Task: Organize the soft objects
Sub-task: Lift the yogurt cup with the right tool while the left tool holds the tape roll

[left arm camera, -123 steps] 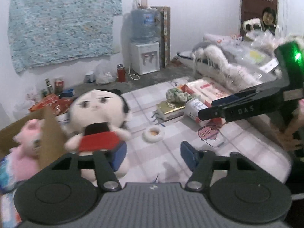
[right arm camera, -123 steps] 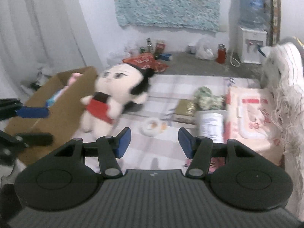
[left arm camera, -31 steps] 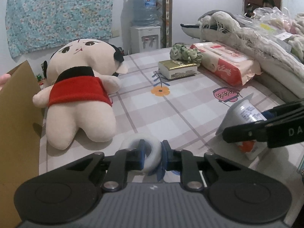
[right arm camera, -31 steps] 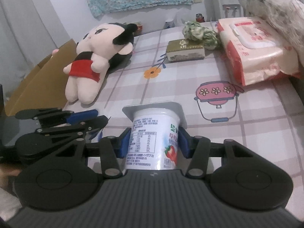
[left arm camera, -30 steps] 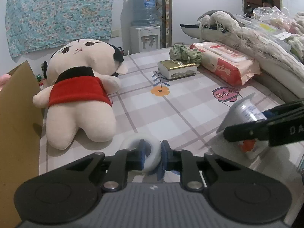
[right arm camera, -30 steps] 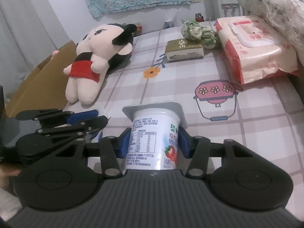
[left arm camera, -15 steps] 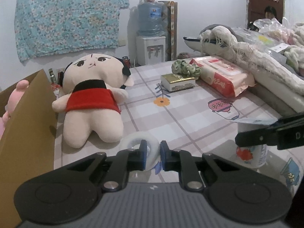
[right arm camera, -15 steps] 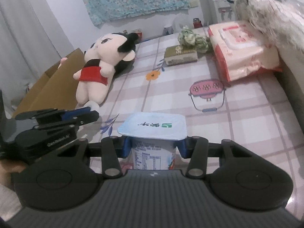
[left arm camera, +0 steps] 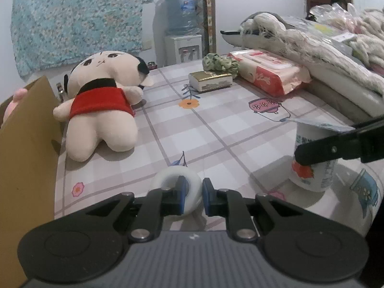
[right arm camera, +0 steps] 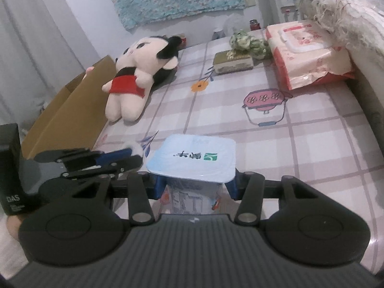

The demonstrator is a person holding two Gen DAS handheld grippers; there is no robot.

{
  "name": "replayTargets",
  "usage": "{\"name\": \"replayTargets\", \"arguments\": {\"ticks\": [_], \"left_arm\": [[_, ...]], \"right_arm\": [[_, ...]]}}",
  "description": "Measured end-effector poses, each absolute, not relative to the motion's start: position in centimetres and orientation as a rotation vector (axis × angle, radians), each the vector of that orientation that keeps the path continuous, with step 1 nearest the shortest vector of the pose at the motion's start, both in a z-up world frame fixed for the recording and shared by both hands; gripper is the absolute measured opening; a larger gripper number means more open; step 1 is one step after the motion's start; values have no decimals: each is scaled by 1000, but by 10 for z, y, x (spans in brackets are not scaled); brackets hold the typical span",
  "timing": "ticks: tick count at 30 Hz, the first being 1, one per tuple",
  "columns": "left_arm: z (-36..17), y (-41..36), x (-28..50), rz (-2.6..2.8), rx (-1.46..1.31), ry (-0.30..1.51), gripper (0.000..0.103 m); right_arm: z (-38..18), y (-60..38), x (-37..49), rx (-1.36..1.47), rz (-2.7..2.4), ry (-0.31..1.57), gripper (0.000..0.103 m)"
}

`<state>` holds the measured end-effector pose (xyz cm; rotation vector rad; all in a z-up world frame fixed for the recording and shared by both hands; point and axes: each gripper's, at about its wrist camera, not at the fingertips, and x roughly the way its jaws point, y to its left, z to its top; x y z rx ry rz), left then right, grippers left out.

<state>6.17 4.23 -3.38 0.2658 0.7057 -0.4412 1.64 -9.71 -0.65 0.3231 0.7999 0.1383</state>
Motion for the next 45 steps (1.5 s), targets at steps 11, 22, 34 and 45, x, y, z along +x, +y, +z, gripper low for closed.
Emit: {"name": "replayTargets", "arguments": {"ticks": [11,22,34,45], "left_arm": [[-36,47,60,-443,228,684,24],[-24,49,49,-478,166,603,42],[-11,59,36,-483,112,516,46],[-4,101,50,-391,-29,532,45]], "right_arm": [[-14,-91,12,314,162,821,55],[-23,-92,10,320,158,832,57],[-24,-94,6,322,170,805,58],[-25,-97,3,323,186,792,58]]}}
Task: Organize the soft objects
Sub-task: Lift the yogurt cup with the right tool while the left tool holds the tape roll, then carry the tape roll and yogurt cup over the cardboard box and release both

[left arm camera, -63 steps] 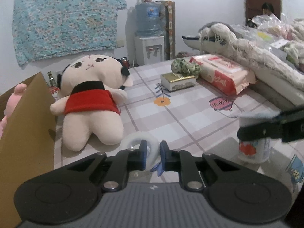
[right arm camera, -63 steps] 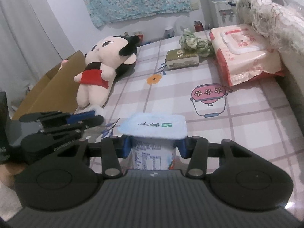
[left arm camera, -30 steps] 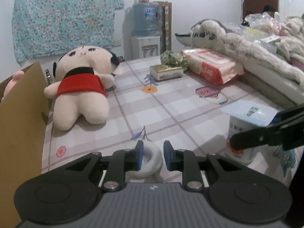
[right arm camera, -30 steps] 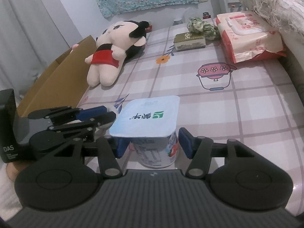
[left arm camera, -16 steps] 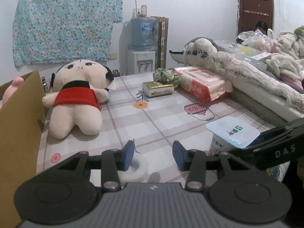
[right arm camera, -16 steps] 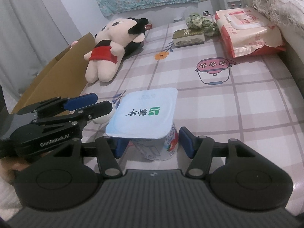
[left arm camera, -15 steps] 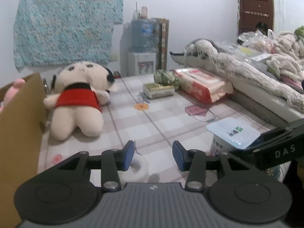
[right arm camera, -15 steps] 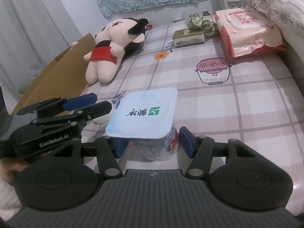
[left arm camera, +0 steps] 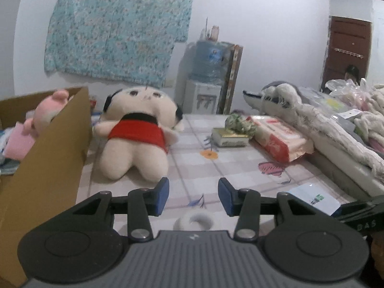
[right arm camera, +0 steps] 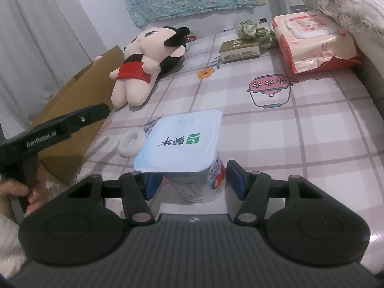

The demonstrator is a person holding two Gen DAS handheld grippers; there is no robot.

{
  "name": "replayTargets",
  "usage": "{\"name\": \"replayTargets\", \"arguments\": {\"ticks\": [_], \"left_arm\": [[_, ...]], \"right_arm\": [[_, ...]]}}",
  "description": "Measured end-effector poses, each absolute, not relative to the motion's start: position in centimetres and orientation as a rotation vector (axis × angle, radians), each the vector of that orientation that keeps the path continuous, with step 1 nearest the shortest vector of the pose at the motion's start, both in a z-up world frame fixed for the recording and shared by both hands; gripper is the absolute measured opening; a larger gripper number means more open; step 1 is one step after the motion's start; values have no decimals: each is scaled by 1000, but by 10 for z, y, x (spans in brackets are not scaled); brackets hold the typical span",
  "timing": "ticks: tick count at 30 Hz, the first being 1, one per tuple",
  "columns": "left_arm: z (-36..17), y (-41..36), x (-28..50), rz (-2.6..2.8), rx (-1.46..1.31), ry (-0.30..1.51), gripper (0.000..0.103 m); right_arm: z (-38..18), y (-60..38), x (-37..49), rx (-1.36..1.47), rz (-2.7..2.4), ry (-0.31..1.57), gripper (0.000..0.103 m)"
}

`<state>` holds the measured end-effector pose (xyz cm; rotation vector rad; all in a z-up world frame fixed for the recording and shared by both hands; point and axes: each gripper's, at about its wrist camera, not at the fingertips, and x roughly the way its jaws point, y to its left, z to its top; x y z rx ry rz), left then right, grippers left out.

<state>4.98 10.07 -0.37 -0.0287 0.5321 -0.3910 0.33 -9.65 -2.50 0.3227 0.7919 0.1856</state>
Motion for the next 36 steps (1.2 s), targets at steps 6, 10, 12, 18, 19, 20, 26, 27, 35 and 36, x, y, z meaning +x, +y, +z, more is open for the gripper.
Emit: {"name": "replayTargets", "arguments": {"ticks": [6,10,12,18,19,20,26,27,35,36], "left_arm": [[-23,96,64,-360,19,672,40],[-33,90,75,-375,16,729,38],[-38,88,77,-366,19,748,36],[-40,78,75,-368,76,729,22],[-41,77,75,-370,79,727,21],[-41,76,74,-369,83,724,21],[-39,75,70,-347,102,705,16],[-38,75,69,-349,104,700,15],[-22,77,55,-384,91,655,14],[-18,79,53,-389,81,648,14]], "right_arm": [[-21,-97,2,332,172,801,67],[-20,-100,0,311,156,796,75],[-20,-101,1,314,156,794,76],[-23,-99,9,333,151,756,79],[-24,-98,10,337,158,745,79],[-25,-97,11,338,165,737,80],[-28,-83,6,256,137,678,56],[-26,-83,5,255,123,674,55],[-1,-95,-8,291,132,610,55],[5,-95,-10,300,132,596,55]]}}
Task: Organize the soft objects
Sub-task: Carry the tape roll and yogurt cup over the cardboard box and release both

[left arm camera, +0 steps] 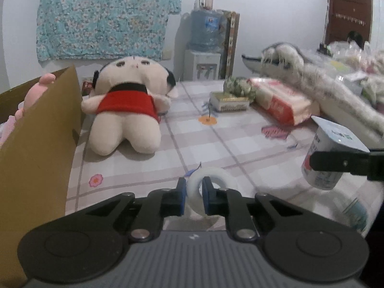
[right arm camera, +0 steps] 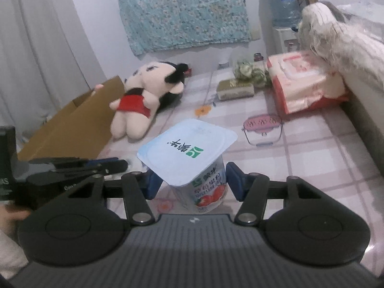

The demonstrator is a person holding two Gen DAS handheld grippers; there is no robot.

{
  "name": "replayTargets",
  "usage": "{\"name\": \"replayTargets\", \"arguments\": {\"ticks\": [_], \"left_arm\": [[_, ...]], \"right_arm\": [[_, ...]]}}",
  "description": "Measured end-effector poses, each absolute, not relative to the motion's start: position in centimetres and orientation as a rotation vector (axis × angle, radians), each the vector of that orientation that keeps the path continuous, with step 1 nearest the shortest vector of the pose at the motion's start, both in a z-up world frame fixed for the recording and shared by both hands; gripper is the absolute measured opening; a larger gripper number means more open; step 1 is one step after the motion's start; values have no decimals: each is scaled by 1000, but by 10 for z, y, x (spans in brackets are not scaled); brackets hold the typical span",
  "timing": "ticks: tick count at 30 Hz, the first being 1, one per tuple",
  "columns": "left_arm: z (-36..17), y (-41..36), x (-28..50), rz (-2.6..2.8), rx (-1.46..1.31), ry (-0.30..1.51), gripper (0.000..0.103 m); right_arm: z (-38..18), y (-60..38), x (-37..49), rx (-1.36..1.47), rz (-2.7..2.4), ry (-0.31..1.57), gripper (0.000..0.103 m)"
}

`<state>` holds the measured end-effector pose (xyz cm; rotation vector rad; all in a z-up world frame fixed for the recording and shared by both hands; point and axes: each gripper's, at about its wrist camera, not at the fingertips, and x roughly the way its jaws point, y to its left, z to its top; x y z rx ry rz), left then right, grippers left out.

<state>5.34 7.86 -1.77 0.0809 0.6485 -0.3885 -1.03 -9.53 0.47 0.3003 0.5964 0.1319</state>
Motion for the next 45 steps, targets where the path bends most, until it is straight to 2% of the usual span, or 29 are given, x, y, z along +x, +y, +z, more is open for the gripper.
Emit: {"name": "replayTargets", "arguments": {"ticks": [4,12,18,23,29,36,39,42,43,44,45], "left_arm": [[9,91,43,-403,23,618,14],[109,168,18,-303,-30,500,15],[145,250,41,-105,21,543,14],[116,307,98,-30,36,699,15],[41,340,183,-80,8,917,15],[-5,336,226,-46,96,1046,15],[-11,329,229,-35,140,1040,16],[-14,321,228,-19,217,1027,20],[-13,321,226,-28,212,1025,30],[-10,321,223,-35,204,1017,49],[-4,321,217,-23,202,995,58]], "right_arm": [[29,-89,-13,304,170,565,56],[83,-41,18,338,378,500,56],[104,22,63,271,501,499,56],[109,73,110,263,580,543,55],[98,126,154,251,618,588,47],[77,175,204,199,605,668,46],[71,189,221,146,615,685,46],[75,205,226,75,627,690,46],[76,208,227,64,625,693,46],[76,210,229,55,624,697,47],[76,211,228,53,625,699,47]]}}
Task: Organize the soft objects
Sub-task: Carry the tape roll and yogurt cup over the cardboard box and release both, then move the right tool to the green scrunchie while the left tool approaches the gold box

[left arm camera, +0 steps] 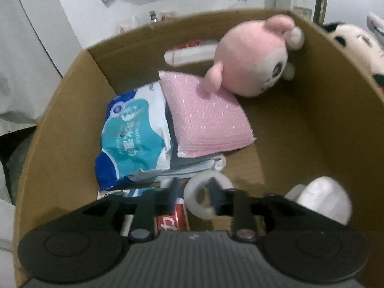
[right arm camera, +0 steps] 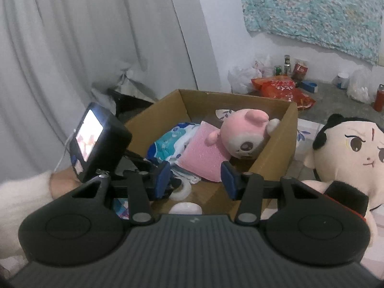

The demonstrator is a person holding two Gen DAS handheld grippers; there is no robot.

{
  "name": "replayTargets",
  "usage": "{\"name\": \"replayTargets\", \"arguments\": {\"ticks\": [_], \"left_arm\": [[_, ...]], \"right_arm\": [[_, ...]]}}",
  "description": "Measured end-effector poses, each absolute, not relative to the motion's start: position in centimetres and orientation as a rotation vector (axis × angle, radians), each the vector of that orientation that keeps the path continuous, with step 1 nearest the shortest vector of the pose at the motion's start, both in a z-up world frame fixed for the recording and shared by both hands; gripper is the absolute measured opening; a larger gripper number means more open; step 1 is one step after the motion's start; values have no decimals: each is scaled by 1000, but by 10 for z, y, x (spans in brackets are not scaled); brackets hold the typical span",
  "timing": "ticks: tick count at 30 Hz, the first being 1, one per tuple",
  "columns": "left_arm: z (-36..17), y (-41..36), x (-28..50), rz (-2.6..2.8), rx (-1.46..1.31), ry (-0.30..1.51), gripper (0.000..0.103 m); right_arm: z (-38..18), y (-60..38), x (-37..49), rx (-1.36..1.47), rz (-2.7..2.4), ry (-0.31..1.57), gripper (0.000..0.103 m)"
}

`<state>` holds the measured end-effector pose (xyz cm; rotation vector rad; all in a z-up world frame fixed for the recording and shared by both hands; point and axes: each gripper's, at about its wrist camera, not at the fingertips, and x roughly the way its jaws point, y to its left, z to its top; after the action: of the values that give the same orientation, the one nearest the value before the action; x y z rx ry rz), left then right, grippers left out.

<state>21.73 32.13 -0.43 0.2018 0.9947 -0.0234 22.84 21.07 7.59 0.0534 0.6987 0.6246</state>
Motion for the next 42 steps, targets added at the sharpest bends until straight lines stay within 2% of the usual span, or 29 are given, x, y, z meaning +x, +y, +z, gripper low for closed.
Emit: {"name": "replayTargets", "arguments": {"ticks": [1,4,6,9,11,12,13,14,15,16,19,27,29,30,32,34,35,36,42], "left_arm": [[2,321,212,-3,208,967,63],[25,323,192,5,229,906,51],[38,320,180,-68,193,904,51],[45,307,155,-276,150,916,61],[41,291,142,-375,160,930,82],[36,283,139,-413,175,951,83],[32,274,140,-431,186,973,76],[26,271,140,-438,176,988,61],[22,272,147,-434,142,1015,53],[18,273,155,-409,118,1056,38],[6,280,175,-381,109,1096,36],[2,260,219,-464,268,965,30],[-4,257,237,-454,291,934,18],[-7,256,244,-419,300,928,17],[-9,257,250,-378,317,925,23],[-7,261,247,-346,290,939,20],[-4,265,243,-346,264,934,11],[-2,268,240,-357,232,930,7],[-4,267,256,-302,127,932,6]], "right_arm": [[75,207,230,55,623,700,47],[69,192,227,77,612,708,47],[67,184,221,89,608,709,47],[67,168,213,106,596,704,47],[66,159,209,125,591,709,47],[66,155,208,128,589,713,47],[65,153,207,129,586,716,47],[64,151,205,126,584,718,48],[64,149,204,123,580,717,48],[63,148,204,121,576,715,48],[64,144,201,134,575,707,48],[60,140,205,137,586,708,49],[57,140,207,134,582,716,49],[56,140,207,130,580,719,50],[53,139,209,130,576,726,50],[52,136,208,139,579,727,51],[53,133,207,144,579,723,52],[52,131,206,147,577,719,52],[55,123,198,169,558,715,52]]}}
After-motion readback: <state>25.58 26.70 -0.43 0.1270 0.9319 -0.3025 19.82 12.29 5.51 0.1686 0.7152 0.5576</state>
